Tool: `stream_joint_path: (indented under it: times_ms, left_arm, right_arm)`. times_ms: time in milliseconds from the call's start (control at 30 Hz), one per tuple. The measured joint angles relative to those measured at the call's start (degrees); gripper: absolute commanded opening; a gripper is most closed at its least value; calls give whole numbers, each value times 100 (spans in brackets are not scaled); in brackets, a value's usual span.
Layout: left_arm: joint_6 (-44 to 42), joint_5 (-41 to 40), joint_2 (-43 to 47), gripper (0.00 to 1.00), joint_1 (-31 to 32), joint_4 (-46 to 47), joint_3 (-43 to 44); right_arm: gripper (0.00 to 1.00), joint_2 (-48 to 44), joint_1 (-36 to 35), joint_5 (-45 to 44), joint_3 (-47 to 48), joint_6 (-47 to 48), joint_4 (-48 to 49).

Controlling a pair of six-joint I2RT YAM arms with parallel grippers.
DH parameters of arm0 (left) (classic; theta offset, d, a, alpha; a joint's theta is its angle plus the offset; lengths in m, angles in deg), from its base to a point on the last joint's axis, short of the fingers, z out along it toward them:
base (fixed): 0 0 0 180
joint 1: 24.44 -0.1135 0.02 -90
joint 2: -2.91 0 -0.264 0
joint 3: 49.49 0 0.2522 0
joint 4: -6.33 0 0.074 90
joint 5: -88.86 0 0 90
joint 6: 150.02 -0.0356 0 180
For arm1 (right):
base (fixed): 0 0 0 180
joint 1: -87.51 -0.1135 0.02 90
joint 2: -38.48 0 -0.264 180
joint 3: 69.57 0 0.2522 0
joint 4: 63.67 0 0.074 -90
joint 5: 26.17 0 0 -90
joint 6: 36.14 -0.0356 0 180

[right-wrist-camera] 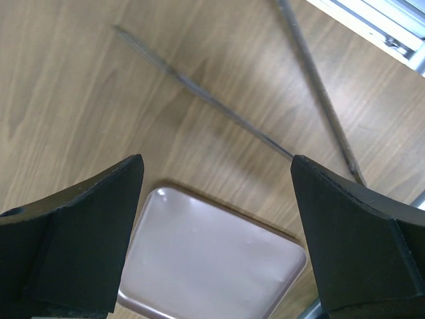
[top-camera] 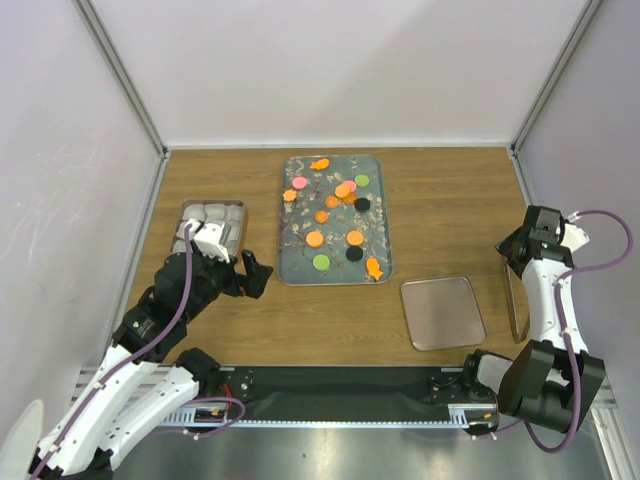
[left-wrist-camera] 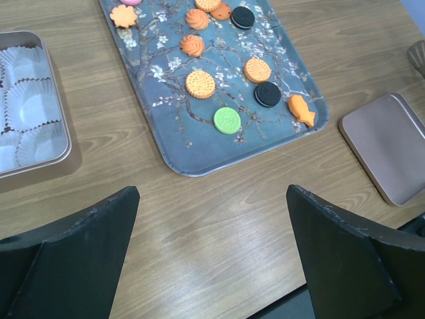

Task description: Pack the cookies

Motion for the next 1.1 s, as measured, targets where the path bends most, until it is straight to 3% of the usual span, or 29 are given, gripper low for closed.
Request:
stream_joint_path:
  times_ms: [233,500,733,1100]
  left_arm:
    - [0,33,13,100,105,0,0]
    - [0,76,-17,100,144,2,0]
    - [0,85,-63,100,153,2,0]
    - [0,127,-138,100,188,7,0]
  right_arm:
    - [93,254,522,13,-83,61,94]
    - [81,584,1314,92,-328,313,391]
    - [72,872,1379,94,-398,415,756]
    - [68,968,1130,83,-752,551,1154]
